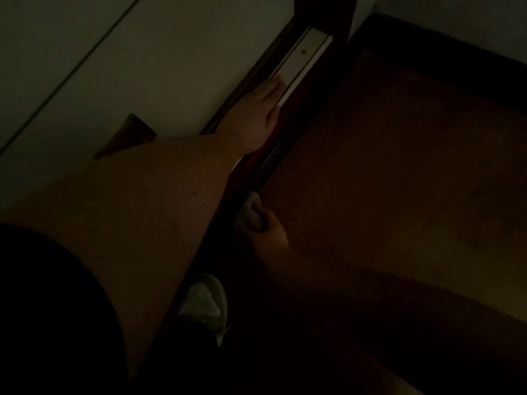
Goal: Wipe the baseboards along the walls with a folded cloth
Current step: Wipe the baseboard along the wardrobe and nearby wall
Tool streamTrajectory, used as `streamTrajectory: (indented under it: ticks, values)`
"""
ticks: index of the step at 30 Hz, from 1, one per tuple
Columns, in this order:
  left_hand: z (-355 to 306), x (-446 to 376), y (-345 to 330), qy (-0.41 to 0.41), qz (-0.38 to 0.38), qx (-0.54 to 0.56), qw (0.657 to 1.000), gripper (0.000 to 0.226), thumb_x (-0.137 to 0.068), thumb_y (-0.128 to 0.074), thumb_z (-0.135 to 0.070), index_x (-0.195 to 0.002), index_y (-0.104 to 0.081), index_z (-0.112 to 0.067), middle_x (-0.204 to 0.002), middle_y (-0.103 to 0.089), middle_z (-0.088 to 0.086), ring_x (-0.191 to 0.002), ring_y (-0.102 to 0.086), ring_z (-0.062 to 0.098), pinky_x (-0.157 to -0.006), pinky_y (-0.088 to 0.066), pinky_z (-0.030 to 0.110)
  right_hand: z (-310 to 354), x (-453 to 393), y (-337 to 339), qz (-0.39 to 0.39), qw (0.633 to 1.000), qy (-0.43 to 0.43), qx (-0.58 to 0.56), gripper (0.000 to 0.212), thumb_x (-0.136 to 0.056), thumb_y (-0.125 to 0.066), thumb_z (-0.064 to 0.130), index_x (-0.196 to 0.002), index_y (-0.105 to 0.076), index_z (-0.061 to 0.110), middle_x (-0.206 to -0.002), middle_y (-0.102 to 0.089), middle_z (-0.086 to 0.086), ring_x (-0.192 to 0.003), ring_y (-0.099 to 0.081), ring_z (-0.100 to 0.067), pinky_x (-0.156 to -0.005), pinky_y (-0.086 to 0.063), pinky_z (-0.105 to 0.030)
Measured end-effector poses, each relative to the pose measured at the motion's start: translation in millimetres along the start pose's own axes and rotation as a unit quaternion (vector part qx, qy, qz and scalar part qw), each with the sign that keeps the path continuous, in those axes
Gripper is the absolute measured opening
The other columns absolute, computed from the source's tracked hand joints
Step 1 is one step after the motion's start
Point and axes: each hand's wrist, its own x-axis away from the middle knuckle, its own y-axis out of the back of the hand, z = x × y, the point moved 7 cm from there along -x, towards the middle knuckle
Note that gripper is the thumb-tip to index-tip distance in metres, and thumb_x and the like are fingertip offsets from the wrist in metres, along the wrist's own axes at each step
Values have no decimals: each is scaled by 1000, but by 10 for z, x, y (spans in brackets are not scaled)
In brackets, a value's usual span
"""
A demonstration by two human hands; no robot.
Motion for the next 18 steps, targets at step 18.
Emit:
streamTrajectory:
  ticks: [18]
  values:
    - [-86,-588,358,-143,187,-220,947,50,-106,-43,-25,-150,-35,-3,-158,-30,16,-145,-32,29,-115,-27,36,1432,-472,2038,-130,977,122,-117,32,-96,-63,21,-127,-56,20,-115,-64,-6,-101,-65,-24,-83,-55,-40]
